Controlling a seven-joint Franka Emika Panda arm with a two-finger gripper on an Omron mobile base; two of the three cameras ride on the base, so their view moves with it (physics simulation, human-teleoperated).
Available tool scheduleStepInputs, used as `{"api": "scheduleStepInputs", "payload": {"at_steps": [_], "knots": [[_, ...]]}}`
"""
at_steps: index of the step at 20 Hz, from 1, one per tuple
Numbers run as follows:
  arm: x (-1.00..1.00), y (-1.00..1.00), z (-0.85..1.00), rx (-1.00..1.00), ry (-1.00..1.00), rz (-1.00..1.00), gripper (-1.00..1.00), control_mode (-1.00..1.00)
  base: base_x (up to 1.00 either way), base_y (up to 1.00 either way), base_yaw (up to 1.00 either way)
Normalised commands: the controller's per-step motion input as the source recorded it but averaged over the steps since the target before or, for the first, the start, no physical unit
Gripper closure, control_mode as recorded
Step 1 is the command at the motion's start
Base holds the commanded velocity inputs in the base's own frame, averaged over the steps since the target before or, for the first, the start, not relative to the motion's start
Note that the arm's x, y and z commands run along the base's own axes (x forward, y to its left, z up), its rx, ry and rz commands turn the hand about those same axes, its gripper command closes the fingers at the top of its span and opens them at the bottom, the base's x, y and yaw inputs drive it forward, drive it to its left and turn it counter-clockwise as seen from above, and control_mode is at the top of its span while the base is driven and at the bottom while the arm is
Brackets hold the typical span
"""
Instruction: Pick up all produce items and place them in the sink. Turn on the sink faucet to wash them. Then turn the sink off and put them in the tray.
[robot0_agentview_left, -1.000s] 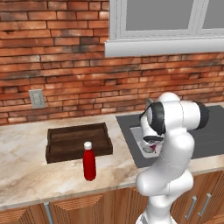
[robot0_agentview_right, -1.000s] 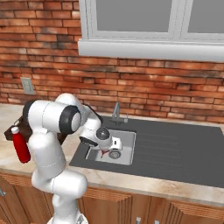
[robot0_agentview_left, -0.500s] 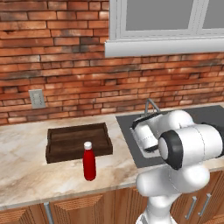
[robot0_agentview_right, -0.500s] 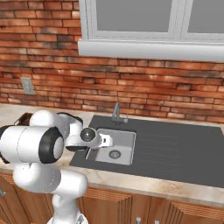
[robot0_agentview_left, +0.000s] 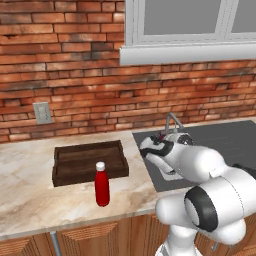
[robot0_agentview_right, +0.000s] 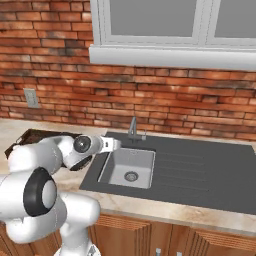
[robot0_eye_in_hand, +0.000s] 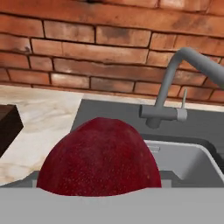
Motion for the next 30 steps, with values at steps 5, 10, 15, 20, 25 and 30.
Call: {"api": "scheduleStepInputs", "payload": {"at_steps": [5,10,15,20,25,30], "knots": [[0.0,0.35,0.74,0.0,0.08,0.0,1.0,-1.0,0.0,0.0,0.0],[0.0,0.56,0.47,0.0,0.18,0.04,1.0,-1.0,0.0,0.0,0.0],[0.0,0.63,0.27,0.0,0.21,0.12,1.0,-1.0,0.0,0.0,0.0],[-0.04,0.5,-0.06,0.0,0.11,0.14,1.0,-1.0,0.0,0.0,0.0],[-0.08,0.41,-0.21,0.0,0.02,0.16,1.0,-1.0,0.0,0.0,0.0],[-0.03,0.43,-0.31,0.0,0.02,0.17,1.0,-1.0,0.0,0.0,0.0]]}}
